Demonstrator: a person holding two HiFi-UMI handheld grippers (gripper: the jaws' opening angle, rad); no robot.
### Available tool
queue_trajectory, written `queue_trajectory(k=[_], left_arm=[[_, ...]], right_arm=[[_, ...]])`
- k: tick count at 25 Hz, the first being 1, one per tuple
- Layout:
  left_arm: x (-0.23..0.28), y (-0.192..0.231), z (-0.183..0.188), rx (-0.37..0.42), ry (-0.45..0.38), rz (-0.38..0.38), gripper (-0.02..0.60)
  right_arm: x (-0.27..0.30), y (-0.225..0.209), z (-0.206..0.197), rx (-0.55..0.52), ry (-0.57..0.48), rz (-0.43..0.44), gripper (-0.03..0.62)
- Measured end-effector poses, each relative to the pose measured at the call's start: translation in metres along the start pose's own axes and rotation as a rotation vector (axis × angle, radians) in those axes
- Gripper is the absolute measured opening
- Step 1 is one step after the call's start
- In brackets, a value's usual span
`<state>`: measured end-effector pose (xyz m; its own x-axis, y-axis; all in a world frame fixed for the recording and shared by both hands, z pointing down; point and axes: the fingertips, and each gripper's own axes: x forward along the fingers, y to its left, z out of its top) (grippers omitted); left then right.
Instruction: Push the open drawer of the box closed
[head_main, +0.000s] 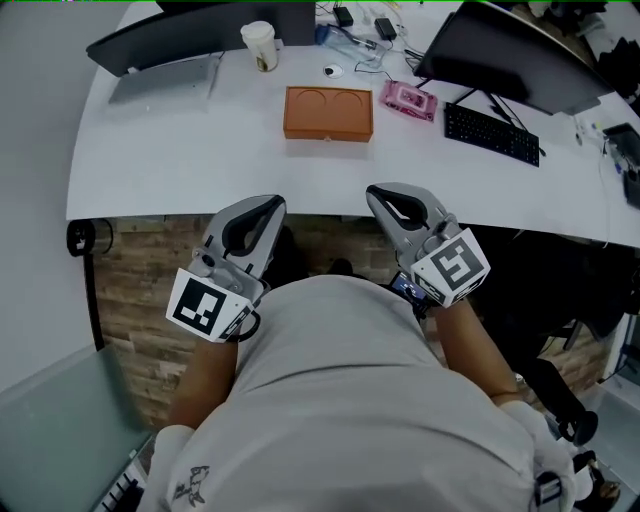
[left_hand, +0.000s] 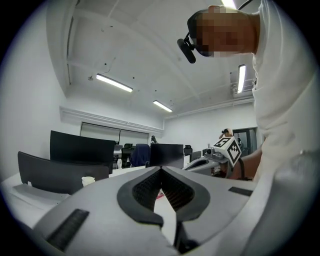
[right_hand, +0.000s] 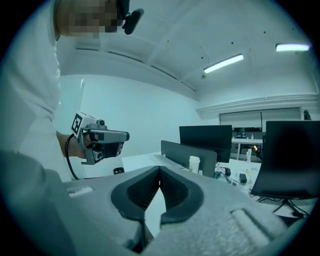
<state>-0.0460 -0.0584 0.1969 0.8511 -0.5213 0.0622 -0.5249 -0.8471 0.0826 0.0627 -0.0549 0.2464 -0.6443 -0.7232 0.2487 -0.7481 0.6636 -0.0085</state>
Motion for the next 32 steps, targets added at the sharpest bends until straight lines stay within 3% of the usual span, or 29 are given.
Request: queue_trajectory(k=[11,19,24,32], left_arm=[[-0.014,-0.026,0.014,0.004,-0.025,0.089,-0.002],[-0.044,-0.057,0.015,0.019,-0.051,0.172,-0.002],[-0.069,-0.070,0.015,0.030,-0.058,0.186,-0.001],[-0.111,-0.096,0.003,0.028,-0.045,0.141,-0.001]], right_arm=[[-0.022,0.003,0.019,-0.022,-0.051,0.077,0.003],[-0.048,0.026,0.002,-0.024,-0.033,0.171,0.003],[-0.061,0.047,-0.001,-0.029,-0.035,0.166,0.003],[-0.078,0.088,-0.004,-0.032,-0.049,0.104,0.003]])
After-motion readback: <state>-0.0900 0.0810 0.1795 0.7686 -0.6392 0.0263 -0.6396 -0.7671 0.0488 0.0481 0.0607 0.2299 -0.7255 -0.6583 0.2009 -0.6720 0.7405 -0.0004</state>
